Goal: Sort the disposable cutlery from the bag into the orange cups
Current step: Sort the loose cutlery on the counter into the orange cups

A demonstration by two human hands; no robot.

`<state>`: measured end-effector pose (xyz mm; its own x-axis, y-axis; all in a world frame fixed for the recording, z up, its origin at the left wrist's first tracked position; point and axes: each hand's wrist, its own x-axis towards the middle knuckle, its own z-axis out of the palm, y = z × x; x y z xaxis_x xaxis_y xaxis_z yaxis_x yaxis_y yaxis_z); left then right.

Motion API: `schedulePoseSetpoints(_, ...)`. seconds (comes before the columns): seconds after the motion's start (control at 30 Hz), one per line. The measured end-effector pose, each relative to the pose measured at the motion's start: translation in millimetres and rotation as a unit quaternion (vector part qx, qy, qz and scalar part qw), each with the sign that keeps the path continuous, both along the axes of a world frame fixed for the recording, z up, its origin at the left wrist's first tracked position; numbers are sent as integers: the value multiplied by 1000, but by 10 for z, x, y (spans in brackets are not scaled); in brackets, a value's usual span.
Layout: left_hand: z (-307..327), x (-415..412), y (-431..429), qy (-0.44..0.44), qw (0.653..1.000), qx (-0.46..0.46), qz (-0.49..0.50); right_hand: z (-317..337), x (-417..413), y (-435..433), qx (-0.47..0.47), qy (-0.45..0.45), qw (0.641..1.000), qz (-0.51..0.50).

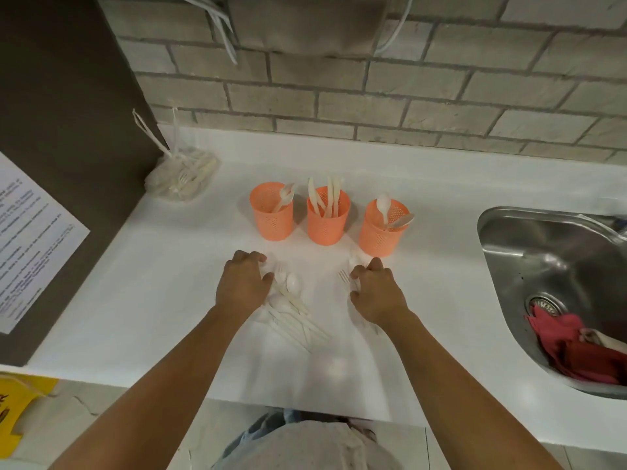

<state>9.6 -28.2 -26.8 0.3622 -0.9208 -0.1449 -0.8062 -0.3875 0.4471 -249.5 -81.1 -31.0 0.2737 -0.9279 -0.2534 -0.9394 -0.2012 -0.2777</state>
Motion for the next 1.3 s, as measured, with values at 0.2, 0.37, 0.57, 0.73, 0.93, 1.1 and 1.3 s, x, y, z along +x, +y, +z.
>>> schedulePoseSetpoints(0.2,-93,-33,-83,-33,997,63,-19,-62,-58,130,-11,-1,1000,12)
schedulePoseSetpoints(0.37,-102,-6,-133,12,997,71,-5,-96,-138,231,-12,-5,1000,14)
schedulePoseSetpoints(0.57,-72,9,-215,36,994,104,-9,-78,-296,316,2,5,1000,-14)
schedulePoseSetpoints(0.73,-85,-54,-186,60,995,77,9,1,-154,230,-65,-5,997,-27)
schedulePoseSetpoints(0.93,-39,-209,-216,62,994,73,43,-41,154,-71,-63,18,996,-56)
schedulePoseSetpoints(1.1,-7,-235,-243,85,991,81,62,-57,251,-193,-54,37,996,-52)
schedulePoseSetpoints(1.3,14,-195,-234,166,981,23,102,-86,314,-274,-49,-10,998,-35)
